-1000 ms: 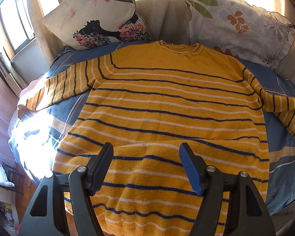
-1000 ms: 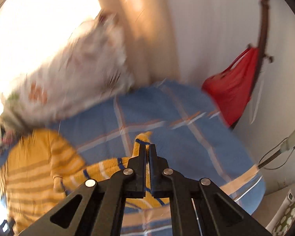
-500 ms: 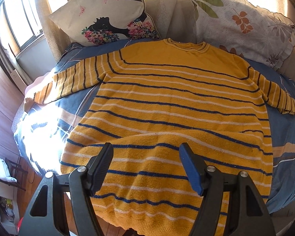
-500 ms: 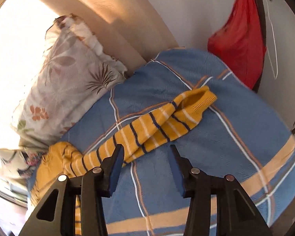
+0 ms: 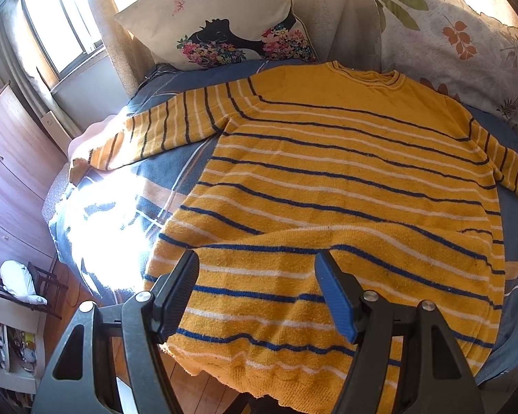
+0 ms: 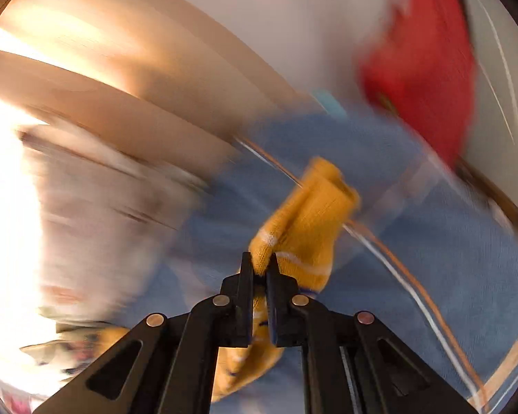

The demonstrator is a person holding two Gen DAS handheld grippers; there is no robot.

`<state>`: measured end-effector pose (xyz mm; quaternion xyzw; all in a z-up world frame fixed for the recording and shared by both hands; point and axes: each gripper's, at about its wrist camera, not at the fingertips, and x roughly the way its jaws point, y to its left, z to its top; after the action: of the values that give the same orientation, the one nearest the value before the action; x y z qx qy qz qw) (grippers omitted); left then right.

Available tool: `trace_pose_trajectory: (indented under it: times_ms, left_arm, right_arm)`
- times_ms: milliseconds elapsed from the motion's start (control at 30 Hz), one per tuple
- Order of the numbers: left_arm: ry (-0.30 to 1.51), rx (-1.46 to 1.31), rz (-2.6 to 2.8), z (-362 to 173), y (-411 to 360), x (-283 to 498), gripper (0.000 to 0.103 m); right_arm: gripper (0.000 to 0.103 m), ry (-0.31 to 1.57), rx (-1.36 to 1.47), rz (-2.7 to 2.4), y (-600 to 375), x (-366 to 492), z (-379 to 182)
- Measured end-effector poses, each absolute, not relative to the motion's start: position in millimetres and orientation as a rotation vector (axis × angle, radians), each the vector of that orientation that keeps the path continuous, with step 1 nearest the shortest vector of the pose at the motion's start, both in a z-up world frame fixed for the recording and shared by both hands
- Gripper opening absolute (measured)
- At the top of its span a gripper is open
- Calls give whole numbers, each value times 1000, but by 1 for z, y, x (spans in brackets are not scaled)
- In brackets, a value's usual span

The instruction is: Fold small clothes

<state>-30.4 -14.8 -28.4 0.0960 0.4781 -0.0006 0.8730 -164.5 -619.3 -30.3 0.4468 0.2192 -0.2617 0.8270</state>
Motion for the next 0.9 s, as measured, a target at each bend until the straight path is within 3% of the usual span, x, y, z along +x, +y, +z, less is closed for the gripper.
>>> trace_pose_trajectory:
  times_ms: [67,167,500,700,900]
  left_arm:
    - [986,197,3,-25,-14,-28,69]
    - [990,193,4,-27,-14,-25,69]
    - [1000,130,23,-34,27,-14,69]
    - [971,84,88,-28,90,6,69]
    - [988,23,148,-37,167,35,69]
  right_arm:
    - [7,334,858,-467,-607,-179,23]
    - [7,277,787,-415,-588,-188,55]
    - [7,522,651,-463,-526,-135,9]
    - [7,670,403,-200,-367,-33,26]
    - [7,825,269,32,-207,57,-10]
